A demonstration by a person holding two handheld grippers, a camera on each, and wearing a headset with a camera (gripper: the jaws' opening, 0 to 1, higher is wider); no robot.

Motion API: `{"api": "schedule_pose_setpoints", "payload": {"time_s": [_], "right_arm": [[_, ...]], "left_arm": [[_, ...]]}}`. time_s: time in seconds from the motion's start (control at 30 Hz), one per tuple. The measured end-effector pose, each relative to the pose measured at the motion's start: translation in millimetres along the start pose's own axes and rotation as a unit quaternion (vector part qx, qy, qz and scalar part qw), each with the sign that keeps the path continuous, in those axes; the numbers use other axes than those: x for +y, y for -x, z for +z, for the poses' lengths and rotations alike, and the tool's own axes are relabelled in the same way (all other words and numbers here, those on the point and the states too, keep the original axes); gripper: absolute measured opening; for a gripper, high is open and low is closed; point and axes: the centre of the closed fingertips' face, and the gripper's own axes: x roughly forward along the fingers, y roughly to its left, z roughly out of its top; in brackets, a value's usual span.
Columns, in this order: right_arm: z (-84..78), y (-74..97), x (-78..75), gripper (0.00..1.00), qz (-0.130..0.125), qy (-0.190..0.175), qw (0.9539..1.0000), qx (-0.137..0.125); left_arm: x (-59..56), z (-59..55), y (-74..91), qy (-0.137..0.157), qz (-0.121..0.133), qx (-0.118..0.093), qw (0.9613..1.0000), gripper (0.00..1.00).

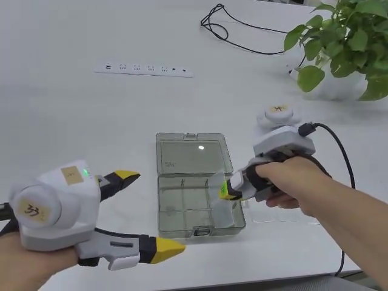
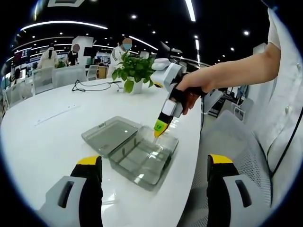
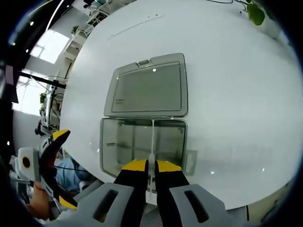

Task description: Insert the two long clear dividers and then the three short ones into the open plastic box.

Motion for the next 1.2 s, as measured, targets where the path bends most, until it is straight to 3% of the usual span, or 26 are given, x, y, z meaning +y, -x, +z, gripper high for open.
{"api": "schedule_pose_setpoints", "payload": {"time_s": [1.2], "right_arm": [[0.7, 3.9, 3.0, 0.07, 0.001, 0.013, 0.9999, -0.004]], "left_arm": [[-0.3, -0.4, 1.6, 0.006, 0.003, -0.002, 1.0000, 0.93]]}}
